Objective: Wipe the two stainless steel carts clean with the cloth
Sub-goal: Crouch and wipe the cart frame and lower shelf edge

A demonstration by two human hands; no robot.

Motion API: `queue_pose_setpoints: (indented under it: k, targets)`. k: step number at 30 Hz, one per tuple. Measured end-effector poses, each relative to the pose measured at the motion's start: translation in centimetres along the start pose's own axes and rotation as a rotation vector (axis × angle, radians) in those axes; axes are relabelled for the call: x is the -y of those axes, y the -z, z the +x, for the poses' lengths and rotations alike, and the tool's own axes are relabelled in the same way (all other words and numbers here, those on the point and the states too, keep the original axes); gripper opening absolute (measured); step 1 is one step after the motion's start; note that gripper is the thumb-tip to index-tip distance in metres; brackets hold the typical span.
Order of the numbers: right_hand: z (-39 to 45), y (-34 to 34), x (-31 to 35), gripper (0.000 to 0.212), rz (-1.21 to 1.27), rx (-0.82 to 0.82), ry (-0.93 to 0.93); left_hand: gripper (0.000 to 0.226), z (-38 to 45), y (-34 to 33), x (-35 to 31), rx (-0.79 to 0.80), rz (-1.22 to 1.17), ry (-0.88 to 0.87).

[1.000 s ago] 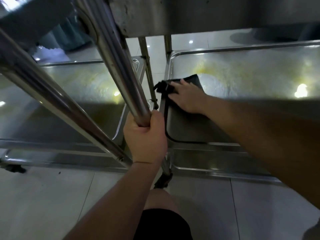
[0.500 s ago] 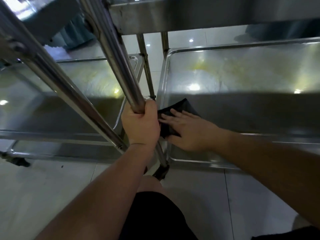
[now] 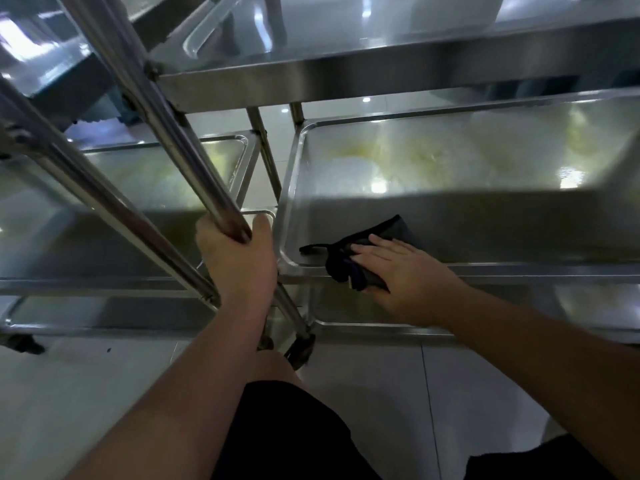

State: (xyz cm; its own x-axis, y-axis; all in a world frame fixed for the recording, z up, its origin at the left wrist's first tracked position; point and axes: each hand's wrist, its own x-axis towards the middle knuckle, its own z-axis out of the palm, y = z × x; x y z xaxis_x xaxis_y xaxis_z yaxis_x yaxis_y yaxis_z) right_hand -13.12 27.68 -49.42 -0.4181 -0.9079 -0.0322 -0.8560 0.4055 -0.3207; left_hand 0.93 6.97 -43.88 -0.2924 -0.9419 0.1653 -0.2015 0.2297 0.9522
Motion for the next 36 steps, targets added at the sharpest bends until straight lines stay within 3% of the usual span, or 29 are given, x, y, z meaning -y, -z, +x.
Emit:
queue_pose_setpoints:
  k: [2,4,7,11,15,19,26,31,36]
  targets:
    - [-1.3,0.3,-1.2,0.058,0.007,-0.01,-0.022,0.05,-1.6,0.3,1.0,-0.125,0.093,0.015]
    - [-2.8,0.6,-2.6,0.058,0.01,-0.023,-0.049,0.049,-4.5,0.3,2.2,-0.183,0.105,0.002]
    - [-5.4,1.2,-5.1,0.059,0.011,-0.032,-0.077,0.04,-9.2,-1.0,3.9,0.06,0.171,-0.072]
    - [-8.7,2.2,-8.6,0.062,0.01,-0.038,-0.149,0.041,-11.8,-4.3,2.5,0.343,0.22,-0.346]
    - [-12.4,2.9,-12.0,0.062,-0.028,-0.072,-0.21,0.029,-13.2,-7.9,1.1,0.468,0.358,-0.502]
    - [-16.7,4.0,-15.6,0.058,-0.052,-0.128,-0.291,0.038,-16.1,-10.5,0.7,0.589,0.49,-0.631]
    - [-22.7,6.4,-21.3,0.055,-0.058,-0.117,-0.437,0.079,-21.5,-16.6,-1.0,0.934,0.636,-0.85]
    - [-26.8,8.1,-25.0,0.074,-0.003,-0.128,-0.566,0.086,-25.2,-20.1,-2.4,1.019,0.676,-0.981]
    - [-29.4,9.0,-27.6,0.069,-0.002,-0.127,-0.629,0.085,-27.7,-23.0,-3.3,1.04,0.663,-1.028]
